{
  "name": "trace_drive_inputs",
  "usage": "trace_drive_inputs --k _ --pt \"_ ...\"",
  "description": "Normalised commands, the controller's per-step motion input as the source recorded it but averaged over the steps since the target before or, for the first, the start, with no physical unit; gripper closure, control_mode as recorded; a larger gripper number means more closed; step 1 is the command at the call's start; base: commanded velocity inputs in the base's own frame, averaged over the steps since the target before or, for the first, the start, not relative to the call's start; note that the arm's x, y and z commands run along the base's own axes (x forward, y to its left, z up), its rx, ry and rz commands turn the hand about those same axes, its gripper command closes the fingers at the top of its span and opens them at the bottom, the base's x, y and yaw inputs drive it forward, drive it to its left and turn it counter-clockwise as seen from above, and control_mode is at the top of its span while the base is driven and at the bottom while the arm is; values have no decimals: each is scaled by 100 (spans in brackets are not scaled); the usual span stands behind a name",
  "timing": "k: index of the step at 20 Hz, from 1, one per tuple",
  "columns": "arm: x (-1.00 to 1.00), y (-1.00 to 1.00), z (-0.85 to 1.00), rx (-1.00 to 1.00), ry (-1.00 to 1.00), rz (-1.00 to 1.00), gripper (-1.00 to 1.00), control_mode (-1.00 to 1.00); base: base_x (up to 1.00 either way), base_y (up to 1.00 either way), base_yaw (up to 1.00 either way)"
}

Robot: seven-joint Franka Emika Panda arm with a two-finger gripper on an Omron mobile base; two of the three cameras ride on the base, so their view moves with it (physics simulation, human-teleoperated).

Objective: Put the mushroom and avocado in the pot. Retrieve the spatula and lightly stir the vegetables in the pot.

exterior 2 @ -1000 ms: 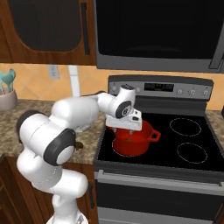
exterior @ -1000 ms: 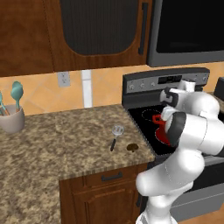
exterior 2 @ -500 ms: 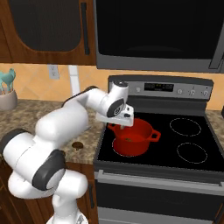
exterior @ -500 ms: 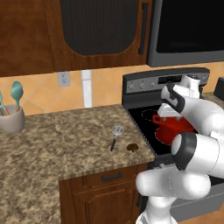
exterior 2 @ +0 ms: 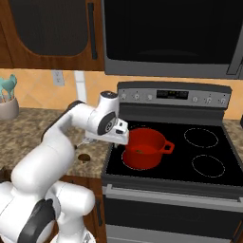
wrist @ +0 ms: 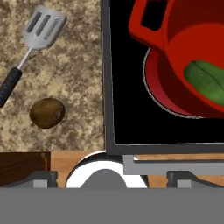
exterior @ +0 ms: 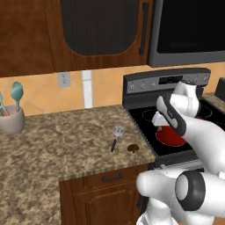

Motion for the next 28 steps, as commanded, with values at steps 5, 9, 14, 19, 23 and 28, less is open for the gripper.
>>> trace_drive_inputs --k 5,9,14,19,23,28 --pt "-33 82 0 0 7 12 -100 -100 0 0 0" --pt "-4 97 -24 -3 20 3 -100 -100 0 0 0" --pt "28 68 -64 -6 20 0 -100 -100 0 0 0" --pt "50 30 -60 -4 1 0 -100 -100 0 0 0" --pt "39 2 -34 0 4 0 -100 -100 0 0 0" --pt "25 0 -16 0 6 0 -100 -100 0 0 0"
